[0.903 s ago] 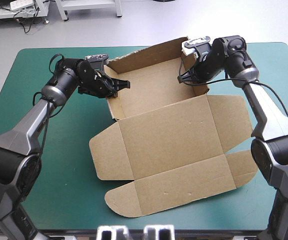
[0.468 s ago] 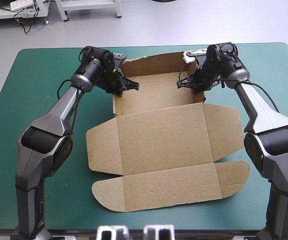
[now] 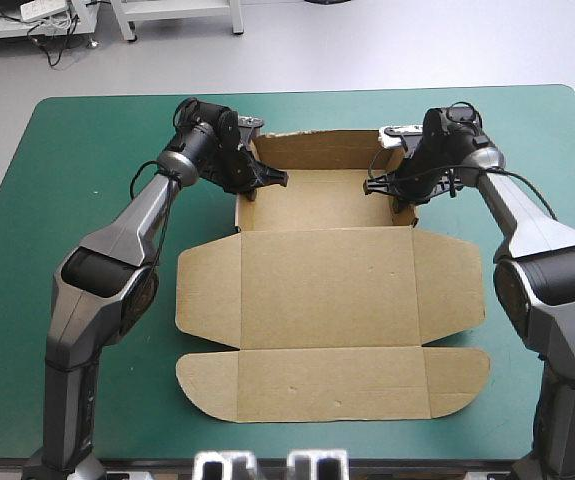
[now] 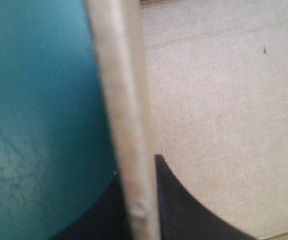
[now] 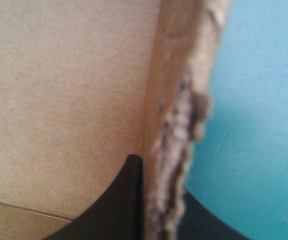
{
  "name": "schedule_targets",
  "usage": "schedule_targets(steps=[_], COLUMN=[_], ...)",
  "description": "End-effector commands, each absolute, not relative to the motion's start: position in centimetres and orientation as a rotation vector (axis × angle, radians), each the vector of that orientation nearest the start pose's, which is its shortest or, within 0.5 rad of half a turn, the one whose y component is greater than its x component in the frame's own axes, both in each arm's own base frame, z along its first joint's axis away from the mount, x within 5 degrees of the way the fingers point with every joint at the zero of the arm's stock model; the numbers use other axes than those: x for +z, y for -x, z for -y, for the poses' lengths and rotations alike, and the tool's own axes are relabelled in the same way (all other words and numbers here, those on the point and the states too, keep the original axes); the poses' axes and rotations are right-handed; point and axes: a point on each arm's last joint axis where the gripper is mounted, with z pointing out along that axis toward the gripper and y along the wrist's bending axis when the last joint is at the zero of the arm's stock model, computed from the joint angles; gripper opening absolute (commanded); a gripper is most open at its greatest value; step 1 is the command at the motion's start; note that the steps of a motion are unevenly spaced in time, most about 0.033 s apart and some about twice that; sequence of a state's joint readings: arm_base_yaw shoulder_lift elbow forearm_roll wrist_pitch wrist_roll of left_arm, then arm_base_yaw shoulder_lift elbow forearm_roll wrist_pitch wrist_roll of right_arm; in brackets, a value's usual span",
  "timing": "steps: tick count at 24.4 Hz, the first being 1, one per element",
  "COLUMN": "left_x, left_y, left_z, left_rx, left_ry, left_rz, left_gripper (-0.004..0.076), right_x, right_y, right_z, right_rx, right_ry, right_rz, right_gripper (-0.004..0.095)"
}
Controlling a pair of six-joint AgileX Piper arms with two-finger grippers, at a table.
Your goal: Fold the box
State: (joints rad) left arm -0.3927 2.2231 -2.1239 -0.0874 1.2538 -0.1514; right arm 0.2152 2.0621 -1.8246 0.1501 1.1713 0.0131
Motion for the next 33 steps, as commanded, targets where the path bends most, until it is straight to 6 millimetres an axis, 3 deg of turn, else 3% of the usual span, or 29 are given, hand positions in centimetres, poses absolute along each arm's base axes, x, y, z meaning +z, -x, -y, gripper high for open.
schedule_targets(steps=[1, 4, 7, 8, 9, 10, 11, 12, 14, 17, 25, 27, 29, 31, 33], left_x=[29.1, 29.1, 29.2, 29.3, 29.5, 29.8, 30.1, 31.0, 33.1, 37.0, 41.9, 43.4, 45.4, 47.9, 50.0], left_y=[-42.6, -42.4, -42.3, -42.3, -42.2, -42.2, -42.1, -41.9, -41.4, -40.1, -37.2, -36.1, -34.5, -32.1, -29.5], left_z=[19.9, 20.3, 20.6, 20.6, 20.5, 20.3, 20.2, 19.6, 18.4, 16.4, 15.1, 14.7, 14.3, 13.6, 12.3], left_rx=[-0.340, -0.417, -0.454, -0.455, -0.456, -0.424, -0.410, -0.346, -0.209, -0.034, -0.059, -0.077, -0.096, -0.105, -0.056], left_ry=[-0.358, -0.354, -0.412, -0.412, -0.412, -0.415, -0.416, -0.424, -0.450, -0.443, -0.440, -0.441, -0.489, -0.582, -0.652], left_rz=[-2.803, -2.809, -2.800, -2.798, -2.793, -2.785, -2.777, -2.749, -2.684, -2.568, -2.453, -2.415, -2.355, -2.268, -2.189], left_gripper=[-0.0008, 0.0028, 0.0173, 0.0281, 0.0335, 0.0430, 0.0454, 0.0480, 0.0479, 0.0479, 0.0459, 0.0382, 0.0253, 0.0090, -0.0007], right_x=[27.2, 27.2, 27.3, 27.3, 27.4, 27.5, 27.6, 28.0, 29.3, 32.9, 39.7, 41.3, 42.9, 44.4, 46.0], right_y=[-41.5, -41.5, -41.4, -41.4, -41.4, -41.3, -41.3, -41.2, -40.8, -39.8, -36.3, -35.1, -33.6, -32.1, -30.2], right_z=[-10.4, -10.4, -10.4, -10.4, -10.4, -10.4, -10.4, -10.2, -9.9, -9.3, -8.8, -8.7, -8.6, -8.4, -7.9], right_rx=[0.269, 0.267, 0.265, 0.265, 0.266, 0.266, 0.258, 0.233, 0.195, 0.141, 0.168, 0.184, 0.201, 0.203, 0.184], right_ry=[0.334, 0.353, 0.394, 0.449, 0.459, 0.462, 0.464, 0.452, 0.456, 0.459, 0.478, 0.494, 0.528, 0.564, 0.590], right_rz=[-2.906, -2.903, -2.895, -2.884, -2.880, -2.874, -2.873, -2.867, -2.832, -2.734, -2.546, -2.497, -2.442, -2.387, -2.332], right_gripper=[-0.0024, -0.0022, 0.0031, 0.0139, 0.0228, 0.0446, 0.0560, 0.0746, 0.0829, 0.0828, 0.0794, 0.0769, 0.0739, 0.0705, 0.0656])
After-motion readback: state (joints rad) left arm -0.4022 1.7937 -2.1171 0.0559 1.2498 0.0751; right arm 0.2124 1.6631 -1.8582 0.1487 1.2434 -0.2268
